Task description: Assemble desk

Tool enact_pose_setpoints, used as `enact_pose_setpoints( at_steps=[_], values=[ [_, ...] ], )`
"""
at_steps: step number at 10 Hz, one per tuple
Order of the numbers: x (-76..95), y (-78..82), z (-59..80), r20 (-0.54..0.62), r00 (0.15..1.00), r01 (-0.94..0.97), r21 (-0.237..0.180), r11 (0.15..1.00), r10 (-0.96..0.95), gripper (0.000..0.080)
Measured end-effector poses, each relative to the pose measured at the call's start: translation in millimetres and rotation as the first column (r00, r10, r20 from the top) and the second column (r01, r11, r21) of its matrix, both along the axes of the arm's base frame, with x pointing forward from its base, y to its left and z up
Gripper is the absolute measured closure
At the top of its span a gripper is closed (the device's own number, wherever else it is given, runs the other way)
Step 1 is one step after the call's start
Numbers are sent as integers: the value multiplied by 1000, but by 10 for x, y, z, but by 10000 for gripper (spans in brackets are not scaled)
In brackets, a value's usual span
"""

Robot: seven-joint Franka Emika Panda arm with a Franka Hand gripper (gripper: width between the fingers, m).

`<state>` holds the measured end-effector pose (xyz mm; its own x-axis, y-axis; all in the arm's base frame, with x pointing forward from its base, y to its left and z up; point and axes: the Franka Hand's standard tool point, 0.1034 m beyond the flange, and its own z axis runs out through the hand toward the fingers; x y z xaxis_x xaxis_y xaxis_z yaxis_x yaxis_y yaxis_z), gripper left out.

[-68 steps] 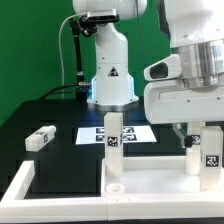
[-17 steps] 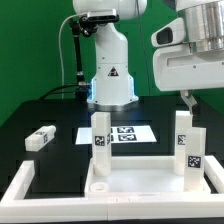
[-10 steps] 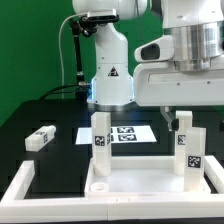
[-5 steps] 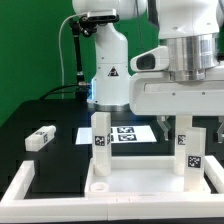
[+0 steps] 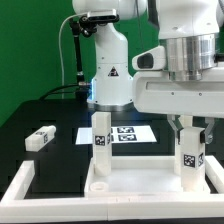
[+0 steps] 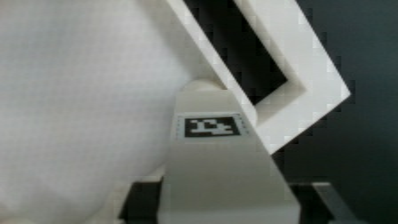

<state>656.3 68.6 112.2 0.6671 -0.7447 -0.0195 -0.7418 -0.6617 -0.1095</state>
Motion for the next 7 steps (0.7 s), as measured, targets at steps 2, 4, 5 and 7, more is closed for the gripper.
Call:
enact_pose_setpoints(
  at_steps=[2,4,5,7],
  values=[
    [12,54,16,-22,969,245,23,969,-245,510],
    [10,48,15,-59,879,475,47,879,-473,510],
    [16,94,-3,-78,803,595,59,801,-591,509],
    [60,198,-14,-114,655,755,59,653,-747,509]
  ],
)
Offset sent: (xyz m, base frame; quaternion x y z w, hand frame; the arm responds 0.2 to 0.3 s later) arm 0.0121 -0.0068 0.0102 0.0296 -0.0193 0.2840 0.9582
